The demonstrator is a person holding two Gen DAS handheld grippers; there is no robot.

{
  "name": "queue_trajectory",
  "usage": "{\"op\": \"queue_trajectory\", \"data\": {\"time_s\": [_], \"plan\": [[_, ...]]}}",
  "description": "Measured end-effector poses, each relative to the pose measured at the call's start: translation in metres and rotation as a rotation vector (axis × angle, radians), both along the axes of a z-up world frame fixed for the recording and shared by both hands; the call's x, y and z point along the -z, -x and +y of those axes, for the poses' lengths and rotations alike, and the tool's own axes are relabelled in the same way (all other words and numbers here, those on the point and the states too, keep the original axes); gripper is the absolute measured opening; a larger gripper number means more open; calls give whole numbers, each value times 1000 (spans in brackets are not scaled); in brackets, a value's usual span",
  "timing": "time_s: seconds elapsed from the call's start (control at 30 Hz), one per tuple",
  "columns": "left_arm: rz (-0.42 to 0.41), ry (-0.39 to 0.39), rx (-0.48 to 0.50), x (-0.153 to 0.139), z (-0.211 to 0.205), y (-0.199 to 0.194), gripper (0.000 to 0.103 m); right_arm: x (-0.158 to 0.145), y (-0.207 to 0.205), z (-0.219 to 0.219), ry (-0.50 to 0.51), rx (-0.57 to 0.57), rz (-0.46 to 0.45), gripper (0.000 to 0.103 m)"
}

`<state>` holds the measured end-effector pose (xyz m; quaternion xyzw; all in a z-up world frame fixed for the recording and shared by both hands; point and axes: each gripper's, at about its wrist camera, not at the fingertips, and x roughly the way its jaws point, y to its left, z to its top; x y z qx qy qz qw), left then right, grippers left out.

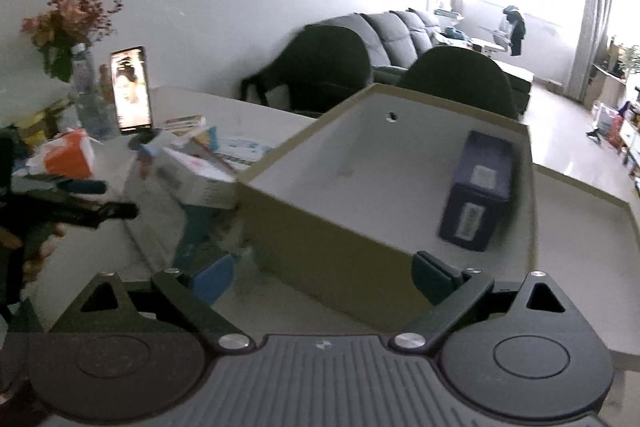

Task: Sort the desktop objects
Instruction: 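Withdraw the right gripper from the beige box toward the remaining boxes, then grasp the blue box with red logo with the right gripper and lift it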

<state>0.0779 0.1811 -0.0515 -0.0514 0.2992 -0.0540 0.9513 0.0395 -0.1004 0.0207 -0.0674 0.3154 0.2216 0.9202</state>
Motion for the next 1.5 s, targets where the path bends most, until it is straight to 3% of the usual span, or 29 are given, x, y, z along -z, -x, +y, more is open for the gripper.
{"op": "queue_trajectory", "data": {"time_s": [0.2,0.4,0.5,0.6,0.87,1.07,1.33,1.5], "plan": [[-67,-48,66,0,2,0,103,10,11,19,-77,-29,-29,99],[-38,-40,113,3,9,-10,103,23,14,38,-228,-71,-11,98],[-39,-12,124,4,14,-14,103,36,12,54,-258,-100,29,93],[-49,7,141,4,17,-17,103,49,8,68,-265,-117,63,83],[-62,70,176,8,26,-28,103,69,-15,79,-399,-79,165,56],[-61,146,209,10,29,-34,103,78,-24,94,-393,-54,149,54],[-51,166,244,16,26,-37,103,88,-32,116,-326,-50,127,48],[-60,176,261,17,27,-32,103,89,-30,112,-335,-41,124,47]]}}
